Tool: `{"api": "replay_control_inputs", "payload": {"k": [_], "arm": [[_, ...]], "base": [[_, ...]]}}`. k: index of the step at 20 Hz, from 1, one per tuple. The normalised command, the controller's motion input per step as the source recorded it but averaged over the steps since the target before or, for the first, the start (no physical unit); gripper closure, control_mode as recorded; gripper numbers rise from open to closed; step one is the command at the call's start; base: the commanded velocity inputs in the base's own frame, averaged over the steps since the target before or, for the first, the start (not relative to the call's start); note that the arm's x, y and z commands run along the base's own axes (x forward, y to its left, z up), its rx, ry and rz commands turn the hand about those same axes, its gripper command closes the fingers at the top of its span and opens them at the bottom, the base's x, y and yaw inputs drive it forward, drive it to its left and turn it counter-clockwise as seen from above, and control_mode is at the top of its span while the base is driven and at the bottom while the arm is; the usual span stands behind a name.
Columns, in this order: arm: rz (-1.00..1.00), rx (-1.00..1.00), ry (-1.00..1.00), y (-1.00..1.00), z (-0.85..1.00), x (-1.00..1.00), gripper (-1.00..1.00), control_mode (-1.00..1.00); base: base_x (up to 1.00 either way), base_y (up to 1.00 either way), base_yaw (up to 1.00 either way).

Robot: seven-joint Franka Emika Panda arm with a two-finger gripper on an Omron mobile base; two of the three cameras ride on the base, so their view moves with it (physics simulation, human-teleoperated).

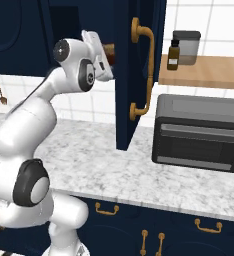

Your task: Pick up the bowls on the counter and stack them on top of one another in the open cabinet. Place the smaller bowl on top of the larger bowl.

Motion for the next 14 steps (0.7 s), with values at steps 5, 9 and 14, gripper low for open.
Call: {"api": "replay_control_inputs", "payload": {"k": [5, 9, 14], "arm": [[0.05, 0.0, 0.01, 0.14, -0.01, -1.0, -1.0, -1.0], [0.12, -0.02, 0.1, 0.24, -0.29, -1.0, -1.0, -1.0], [0.1, 0.04, 0.26, 0.27, -0.6, -1.0, -1.0, -1.0]], "base": [[0.0, 0.0, 0.0], [0.0, 0.0, 0.0], [0.0, 0.0, 0.0]]}}
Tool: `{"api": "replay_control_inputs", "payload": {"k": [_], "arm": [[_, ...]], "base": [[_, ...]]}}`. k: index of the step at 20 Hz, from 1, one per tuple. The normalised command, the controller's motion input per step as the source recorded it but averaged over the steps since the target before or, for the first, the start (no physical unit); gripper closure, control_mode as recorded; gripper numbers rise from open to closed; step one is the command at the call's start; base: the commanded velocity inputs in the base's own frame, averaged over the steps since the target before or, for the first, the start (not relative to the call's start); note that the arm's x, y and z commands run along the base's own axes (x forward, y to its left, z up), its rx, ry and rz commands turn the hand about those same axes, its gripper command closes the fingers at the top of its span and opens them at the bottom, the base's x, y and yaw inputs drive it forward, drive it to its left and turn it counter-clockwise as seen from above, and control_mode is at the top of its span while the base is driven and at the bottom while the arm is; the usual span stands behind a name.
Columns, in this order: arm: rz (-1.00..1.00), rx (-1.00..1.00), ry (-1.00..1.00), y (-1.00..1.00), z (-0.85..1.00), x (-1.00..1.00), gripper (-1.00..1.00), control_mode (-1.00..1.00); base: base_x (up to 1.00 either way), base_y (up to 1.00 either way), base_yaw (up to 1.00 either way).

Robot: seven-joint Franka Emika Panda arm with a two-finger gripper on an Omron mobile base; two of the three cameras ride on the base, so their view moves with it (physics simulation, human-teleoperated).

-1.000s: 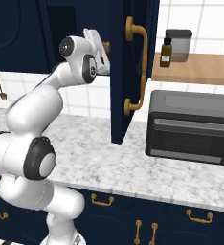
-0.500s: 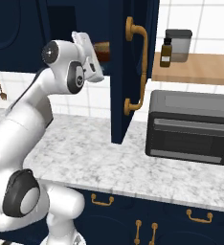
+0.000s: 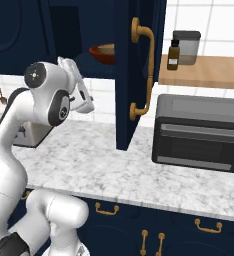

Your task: Pick up the bowls on the counter and stack them on top of one another in the open cabinet. Place the smaller bowl on top of the larger bowl.

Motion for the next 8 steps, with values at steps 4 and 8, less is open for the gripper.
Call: {"api": "replay_control_inputs", "payload": {"k": [4, 8], "arm": [[0.07, 0.03, 0.39, 0.36, -0.81, -0.89, -1.0, -1.0], [0.18, 0.01, 0.5, 0.47, -0.94, -0.77, -1.0, -1.0]], "base": [[0.0, 0.0, 0.0], [0.0, 0.0, 0.0]]}}
